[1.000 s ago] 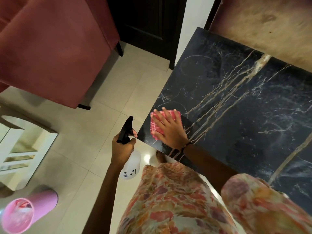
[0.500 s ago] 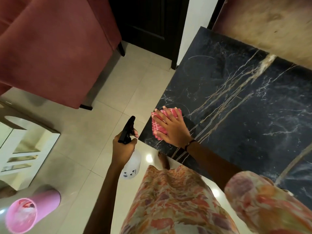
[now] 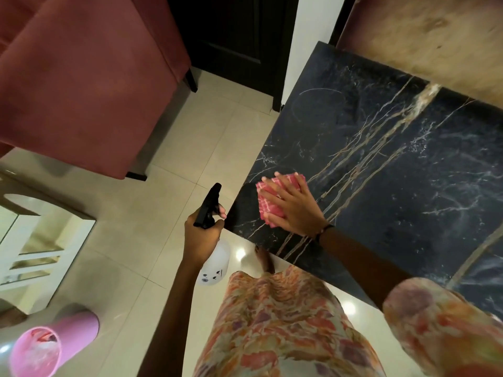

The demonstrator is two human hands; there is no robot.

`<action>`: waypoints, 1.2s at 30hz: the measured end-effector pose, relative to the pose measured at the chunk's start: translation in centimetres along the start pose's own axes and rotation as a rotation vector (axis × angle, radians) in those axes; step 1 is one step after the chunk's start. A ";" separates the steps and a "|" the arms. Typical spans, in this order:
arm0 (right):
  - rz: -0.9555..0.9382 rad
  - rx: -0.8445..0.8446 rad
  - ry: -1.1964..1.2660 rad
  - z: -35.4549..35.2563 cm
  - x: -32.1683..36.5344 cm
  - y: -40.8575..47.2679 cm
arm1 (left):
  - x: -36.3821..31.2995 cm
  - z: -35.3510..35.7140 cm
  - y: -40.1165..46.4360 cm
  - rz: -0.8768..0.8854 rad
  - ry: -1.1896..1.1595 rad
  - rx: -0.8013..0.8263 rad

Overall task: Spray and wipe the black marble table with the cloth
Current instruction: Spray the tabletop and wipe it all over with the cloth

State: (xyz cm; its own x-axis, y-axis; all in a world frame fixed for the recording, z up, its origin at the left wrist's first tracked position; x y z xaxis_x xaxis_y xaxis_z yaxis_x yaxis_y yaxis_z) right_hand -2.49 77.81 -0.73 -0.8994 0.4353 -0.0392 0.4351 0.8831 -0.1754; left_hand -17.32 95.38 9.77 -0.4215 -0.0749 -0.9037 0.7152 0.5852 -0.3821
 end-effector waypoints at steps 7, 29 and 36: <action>-0.086 -0.008 0.059 -0.5 7.8 2.3 | -0.1 -0.1 0.5 -0.056 -0.019 -0.010; -0.063 -0.072 0.057 1.1 -0.2 -0.9 | -2.7 4.8 3.9 -0.055 -0.043 0.069; 0.178 -0.019 0.019 0.6 -9.0 0.8 | -2.6 5.9 5.2 -0.070 -0.043 0.061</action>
State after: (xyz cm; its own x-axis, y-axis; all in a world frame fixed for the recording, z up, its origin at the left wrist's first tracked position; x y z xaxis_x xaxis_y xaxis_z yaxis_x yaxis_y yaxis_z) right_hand 5.94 74.46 -1.06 -0.8072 0.5882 -0.0496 0.5883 0.7948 -0.1488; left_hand -9.19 93.83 9.02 -0.4483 -0.1497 -0.8812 0.7179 0.5270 -0.4548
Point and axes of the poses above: each hand's wrist, its own y-axis towards the middle knuckle, its own z-axis out of the palm, x = y × z, the point moved 2 cm from there along y, towards the middle knuckle, and after that the axes turned 10 degrees about -y, right-handed, at the moved point
